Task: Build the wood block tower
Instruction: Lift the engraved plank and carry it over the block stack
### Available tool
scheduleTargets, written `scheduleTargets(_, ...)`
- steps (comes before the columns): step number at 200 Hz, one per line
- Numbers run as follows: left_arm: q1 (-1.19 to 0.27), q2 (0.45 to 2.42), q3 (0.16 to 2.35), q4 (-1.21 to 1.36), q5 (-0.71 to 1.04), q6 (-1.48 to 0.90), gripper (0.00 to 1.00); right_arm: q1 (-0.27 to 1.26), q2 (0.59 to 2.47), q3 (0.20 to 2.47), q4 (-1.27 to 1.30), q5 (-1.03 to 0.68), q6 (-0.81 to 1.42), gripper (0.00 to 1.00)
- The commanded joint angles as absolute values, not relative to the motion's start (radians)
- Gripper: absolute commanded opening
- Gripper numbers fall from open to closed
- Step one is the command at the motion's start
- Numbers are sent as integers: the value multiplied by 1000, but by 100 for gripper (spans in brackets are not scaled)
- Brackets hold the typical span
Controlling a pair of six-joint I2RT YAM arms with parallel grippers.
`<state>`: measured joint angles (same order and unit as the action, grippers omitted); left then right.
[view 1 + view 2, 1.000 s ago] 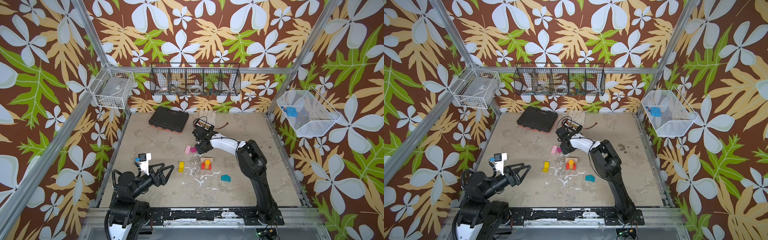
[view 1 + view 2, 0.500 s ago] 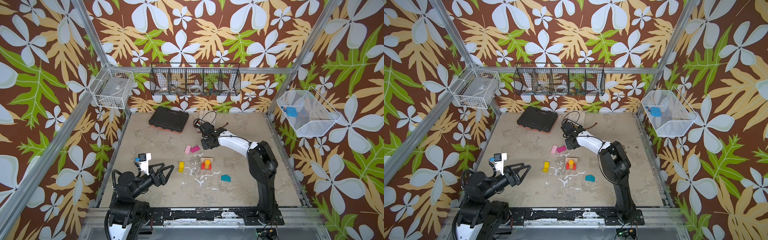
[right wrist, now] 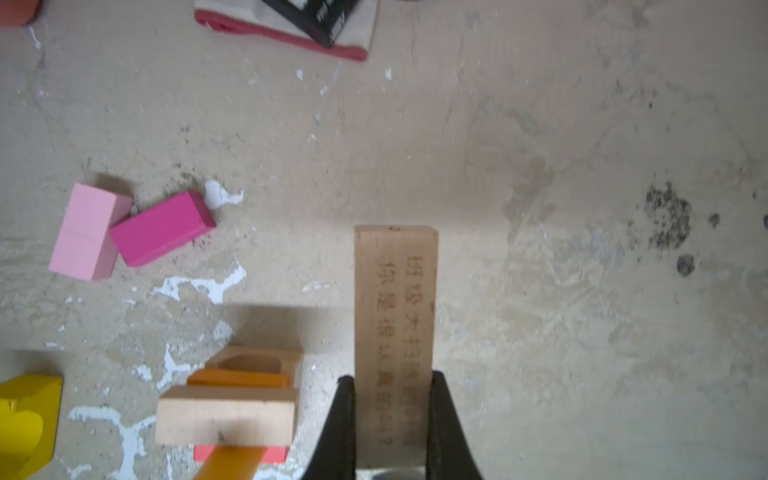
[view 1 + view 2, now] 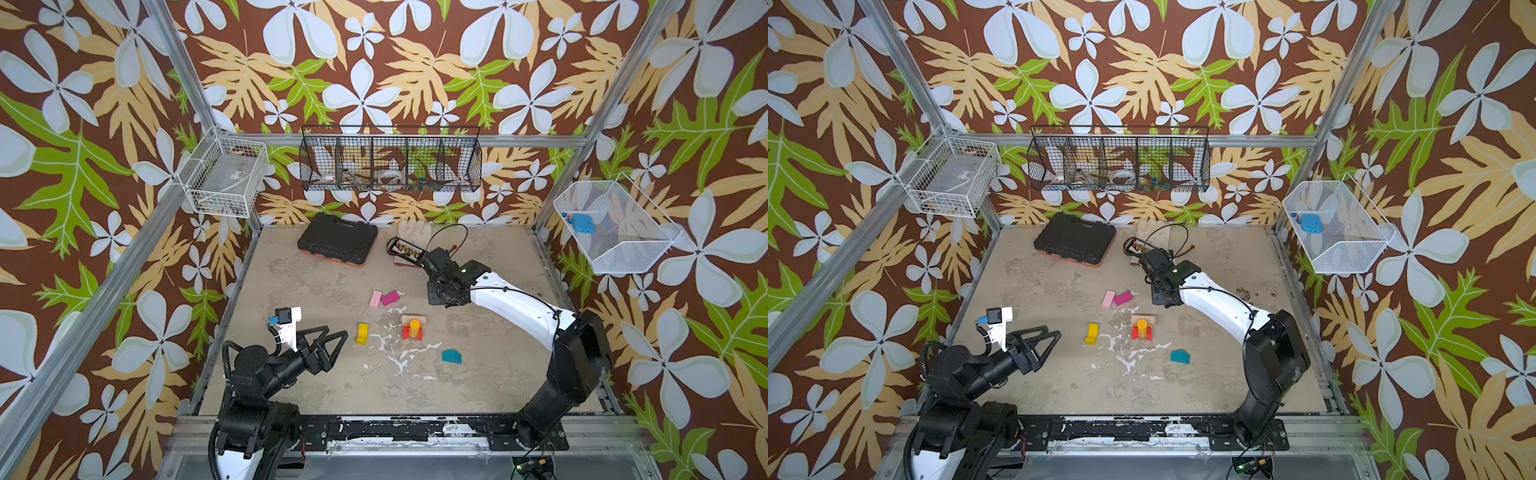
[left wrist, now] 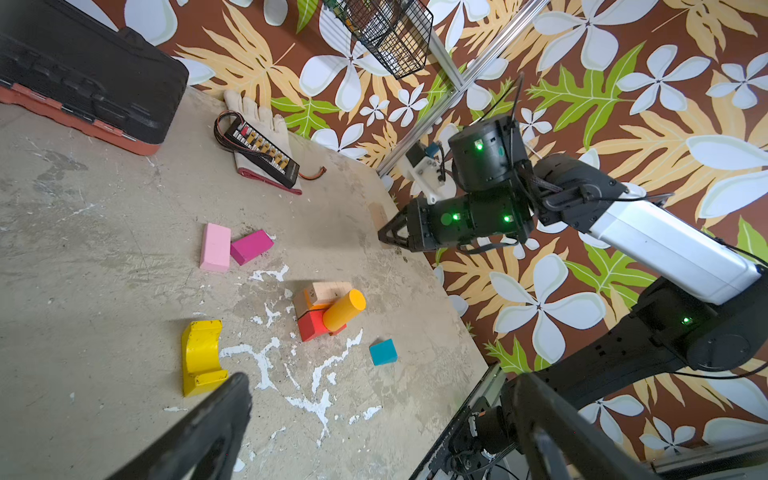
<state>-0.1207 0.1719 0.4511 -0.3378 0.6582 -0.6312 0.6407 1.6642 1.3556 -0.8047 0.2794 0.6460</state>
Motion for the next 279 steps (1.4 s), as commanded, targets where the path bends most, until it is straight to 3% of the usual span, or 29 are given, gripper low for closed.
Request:
scheduleTargets(1,-122,175,452,-316,666,-637,100,652,1629,1301,-800,211,723,0)
scheduleTargets(130,-121,166,452,-316,658,-638,100,767,1520,1132,-705,137,787,0)
scheduleTargets(279,-122,167,451,-316,659,-639,100,792,1594,1135,-662,120,779,0)
